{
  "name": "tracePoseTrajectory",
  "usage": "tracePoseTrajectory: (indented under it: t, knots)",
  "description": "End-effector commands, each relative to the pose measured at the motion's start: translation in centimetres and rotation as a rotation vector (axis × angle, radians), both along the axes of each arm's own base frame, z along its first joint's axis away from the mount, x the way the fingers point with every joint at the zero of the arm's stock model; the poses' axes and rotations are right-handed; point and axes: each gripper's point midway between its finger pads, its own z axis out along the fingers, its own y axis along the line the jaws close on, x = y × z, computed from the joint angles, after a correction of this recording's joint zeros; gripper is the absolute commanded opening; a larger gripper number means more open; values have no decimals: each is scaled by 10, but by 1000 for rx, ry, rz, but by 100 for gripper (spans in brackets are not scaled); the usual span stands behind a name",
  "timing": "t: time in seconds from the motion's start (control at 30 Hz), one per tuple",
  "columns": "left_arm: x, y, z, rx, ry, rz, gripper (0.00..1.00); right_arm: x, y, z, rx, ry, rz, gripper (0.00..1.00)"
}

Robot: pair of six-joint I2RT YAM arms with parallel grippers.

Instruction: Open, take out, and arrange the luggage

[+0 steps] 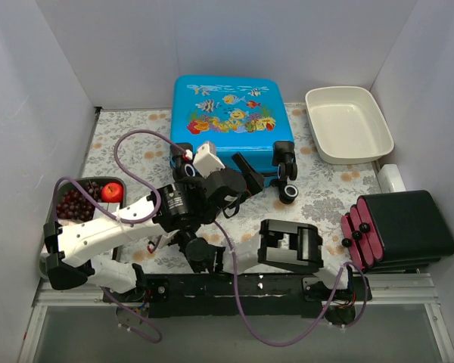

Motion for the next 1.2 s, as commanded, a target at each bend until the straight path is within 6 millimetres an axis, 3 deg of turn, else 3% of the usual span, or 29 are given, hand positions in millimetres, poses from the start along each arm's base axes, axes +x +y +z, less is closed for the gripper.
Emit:
tracePoseTrajectory:
  t: [0.0, 0.03, 0.07, 0.1, 0.13, 0.17, 0.2, 0.23, 0.27, 0.37, 0.47, 0.5, 0.57, 0.6, 0.63, 0.67, 0.7, 0.73, 0.8, 0.83, 1.0, 1.17]
  knots:
    - [24, 8, 49, 4, -96, 65, 98, -28, -16, -16, 50, 258, 68, 95]
    - [31, 12, 62, -13, -97, 78, 98, -41, -15, -36, 102, 440, 100, 95]
    - [31, 12, 68, -22, -102, 49, 98, -51, -16, -36, 107, 553, 141, 96]
    - [37, 10, 83, -9, -175, 9, 98, -72, -25, -67, -10, 689, 215, 96]
    - [45, 17, 90, -10, -204, 25, 98, -82, -31, -70, 44, 772, 221, 96]
    - [50, 24, 101, -22, -222, 46, 98, -92, -33, -53, 95, 815, 279, 96]
    - [54, 28, 105, 14, -246, 28, 98, -110, -45, -69, 76, 892, 346, 97]
    - [64, 36, 109, 21, -253, 43, 98, -118, -48, -50, 166, 949, 377, 97]
    - [66, 37, 115, 17, -249, 29, 98, -125, -55, -51, 171, 988, 394, 97]
    - [76, 44, 103, 85, -243, 6, 98, -133, -81, -46, 218, 1096, 350, 98]
    - [75, 51, 86, 160, -235, -7, 98, -125, -112, -42, 274, 1188, 258, 98]
    - [72, 52, 73, 191, -223, -29, 98, -114, -123, -42, 303, 1215, 227, 98]
    - [65, 58, 73, 201, -248, -64, 98, -115, -143, -34, 355, 1303, 259, 98]
    - [60, 58, 56, 222, -229, -97, 98, -96, -154, -31, 412, 1312, 232, 96]
    - [54, 64, 61, 200, -246, -105, 98, -90, -162, -10, 479, 1300, 266, 95]
    - [51, 65, 59, 194, -255, -116, 98, -85, -176, -16, 492, 1299, 240, 95]
    - [48, 68, 43, 214, -236, -128, 98, -69, -187, -10, 534, 1252, 207, 95]
    - [45, 71, 39, 210, -233, -131, 98, -63, -198, 8, 588, 1203, 216, 96]
    - [40, 79, 37, 196, -236, -123, 98, -41, -226, 11, 640, 1150, 102, 98]
    - [38, 82, 23, 218, -218, -125, 98, -36, -236, 24, 696, 1124, 89, 98]
    - [37, 86, -3, 239, -188, -109, 98, 7, -297, 38, 795, 1040, -154, 98]
    - [45, 94, -33, 291, -111, -18, 98, 38, -324, 50, 835, 1003, -244, 98]
